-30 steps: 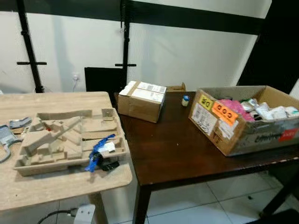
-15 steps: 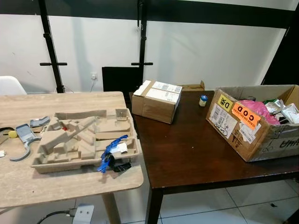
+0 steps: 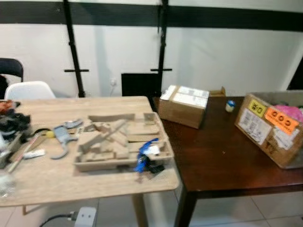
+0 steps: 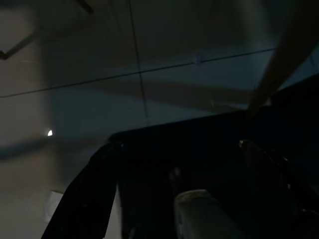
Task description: Picking trash to rubbish bin
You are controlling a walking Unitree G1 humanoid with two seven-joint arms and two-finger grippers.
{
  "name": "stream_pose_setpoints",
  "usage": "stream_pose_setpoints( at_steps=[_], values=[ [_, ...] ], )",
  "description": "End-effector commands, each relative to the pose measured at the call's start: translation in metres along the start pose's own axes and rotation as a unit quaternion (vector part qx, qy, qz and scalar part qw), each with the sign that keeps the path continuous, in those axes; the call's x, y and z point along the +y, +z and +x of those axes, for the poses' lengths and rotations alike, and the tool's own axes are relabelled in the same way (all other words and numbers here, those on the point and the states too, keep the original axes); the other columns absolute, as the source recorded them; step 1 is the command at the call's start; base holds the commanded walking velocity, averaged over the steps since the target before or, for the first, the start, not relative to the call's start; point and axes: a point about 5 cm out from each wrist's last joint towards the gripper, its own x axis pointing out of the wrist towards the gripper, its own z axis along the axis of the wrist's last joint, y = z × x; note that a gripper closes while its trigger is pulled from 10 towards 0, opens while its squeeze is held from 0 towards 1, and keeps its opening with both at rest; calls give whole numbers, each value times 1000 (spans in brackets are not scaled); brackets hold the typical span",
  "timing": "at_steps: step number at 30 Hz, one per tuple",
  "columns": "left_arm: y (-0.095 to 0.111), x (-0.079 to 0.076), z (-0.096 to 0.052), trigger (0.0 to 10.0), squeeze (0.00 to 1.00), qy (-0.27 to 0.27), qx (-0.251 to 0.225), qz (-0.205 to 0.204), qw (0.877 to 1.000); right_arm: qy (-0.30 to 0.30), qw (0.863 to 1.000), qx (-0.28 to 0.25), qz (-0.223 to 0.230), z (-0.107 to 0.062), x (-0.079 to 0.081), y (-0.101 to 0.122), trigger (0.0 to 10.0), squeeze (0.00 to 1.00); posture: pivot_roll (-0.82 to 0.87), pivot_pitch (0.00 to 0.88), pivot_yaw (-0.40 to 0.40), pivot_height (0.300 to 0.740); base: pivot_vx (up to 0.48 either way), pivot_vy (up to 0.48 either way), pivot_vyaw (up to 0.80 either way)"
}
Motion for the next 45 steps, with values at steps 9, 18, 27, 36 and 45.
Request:
stream_pose_setpoints(
  at_steps=[9, 18, 27, 36, 45],
  values=[
    [0, 3, 0, 10000, 0, 1, 4, 1, 1000, 6, 1000, 4, 3, 0, 5, -4, 10000, 0, 88, 0, -31, 740, 0, 313, 0],
    [1, 3, 0, 10000, 0, -7, 3, 10, 1000, 7, 1000, 4, 5, 0, 6, -4, 10000, 0, 90, 0, -30, 740, 0, -267, 0],
    [1, 6, 0, 10000, 0, 12, 2, -2, 1000, 7, 1000, 4, 5, 0, 6, -4, 10000, 0, 93, 0, -31, 740, 0, -261, 0],
    [6, 9, 0, 10000, 0, 38, -12, 14, 999, 8, 1000, 1, 5, 1, 6, -2, 10000, 0, 99, 0, -27, 740, 0, 0, 0],
    [4, 23, -3, 10000, 0, 51, -9, 28, 998, 14, 1000, -9, 20, 1, 9, 1, 10000, 0, 107, 0, -20, 740, 0, 0, 0]
  ],
)
